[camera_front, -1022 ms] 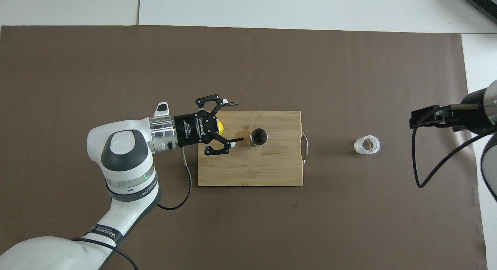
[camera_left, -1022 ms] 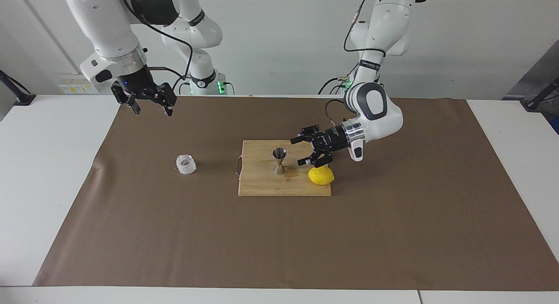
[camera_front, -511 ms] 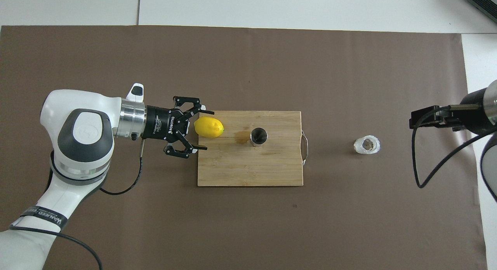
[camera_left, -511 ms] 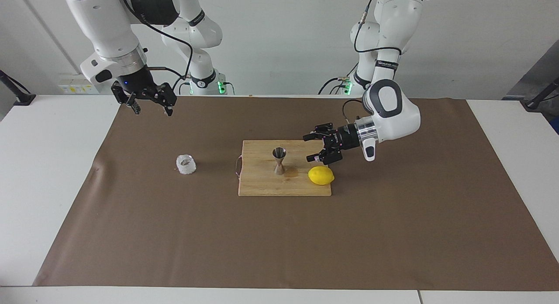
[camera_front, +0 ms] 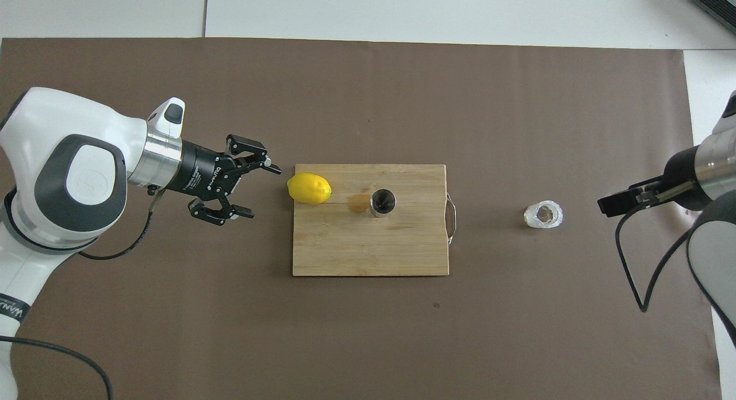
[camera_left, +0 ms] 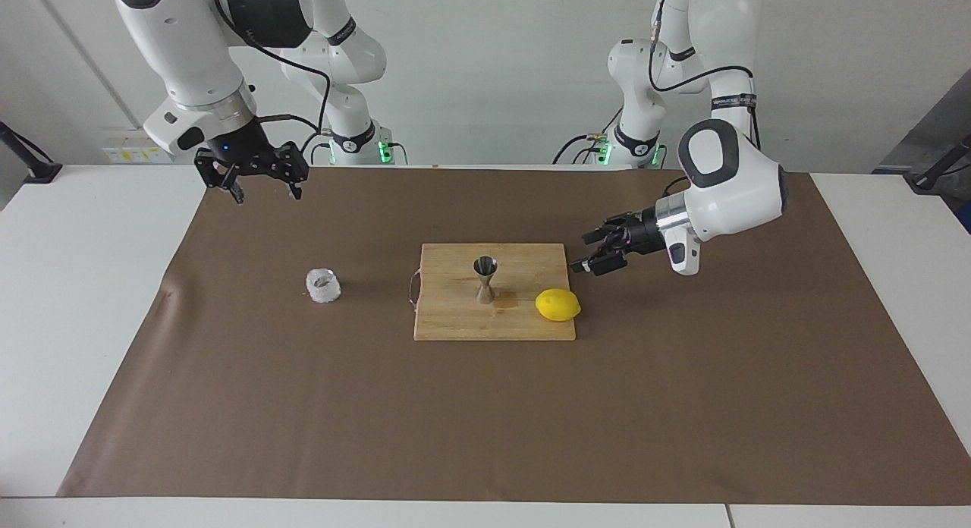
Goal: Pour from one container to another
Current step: 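Return the left gripper to rest while the right gripper reaches the white cup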
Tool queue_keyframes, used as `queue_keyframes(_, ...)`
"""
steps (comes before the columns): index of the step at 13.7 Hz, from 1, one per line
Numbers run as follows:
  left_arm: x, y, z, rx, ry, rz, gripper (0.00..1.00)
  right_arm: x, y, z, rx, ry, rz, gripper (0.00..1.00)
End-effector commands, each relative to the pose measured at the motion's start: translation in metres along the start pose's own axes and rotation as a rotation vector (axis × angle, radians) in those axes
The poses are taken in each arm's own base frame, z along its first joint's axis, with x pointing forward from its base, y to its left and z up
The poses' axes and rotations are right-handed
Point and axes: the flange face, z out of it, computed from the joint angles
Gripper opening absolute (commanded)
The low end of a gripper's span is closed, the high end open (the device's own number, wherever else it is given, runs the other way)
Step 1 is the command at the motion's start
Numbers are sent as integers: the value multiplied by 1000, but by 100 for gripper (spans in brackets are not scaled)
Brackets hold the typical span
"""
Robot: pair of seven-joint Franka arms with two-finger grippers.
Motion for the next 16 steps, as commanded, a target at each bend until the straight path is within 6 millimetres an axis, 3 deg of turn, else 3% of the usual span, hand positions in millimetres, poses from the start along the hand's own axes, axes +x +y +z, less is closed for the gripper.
queue_keyframes(1, -4, -4, -23, 87, 60, 164, 100, -14, -1, 12, 21, 41, -225, 100)
queue_keyframes(4, -2, -3, -52, 201, 172, 376, 100, -23, 17, 32, 106, 98, -412, 100)
queue_keyframes(6, -8, 8, -74, 264, 246, 458, 100, -32, 34, 59, 135, 151, -550, 100)
queue_keyframes(9, -34, 26, -107, 374, 324, 534, 100, -32, 55, 98, 177, 258, -756, 100)
queue_keyframes(11, -56, 30, -129, 375, 384, 567, 100, -32, 83, 138, 250, 341, -852, 100)
queue_keyframes(13, -72, 33, -135, 431, 438, 609, 100, -30, 97, 167, 270, 418, -976, 100)
queue_keyframes(16, -81, 33, -147, 428, 453, 627, 100, -33, 112, 202, 316, 485, -1002, 100)
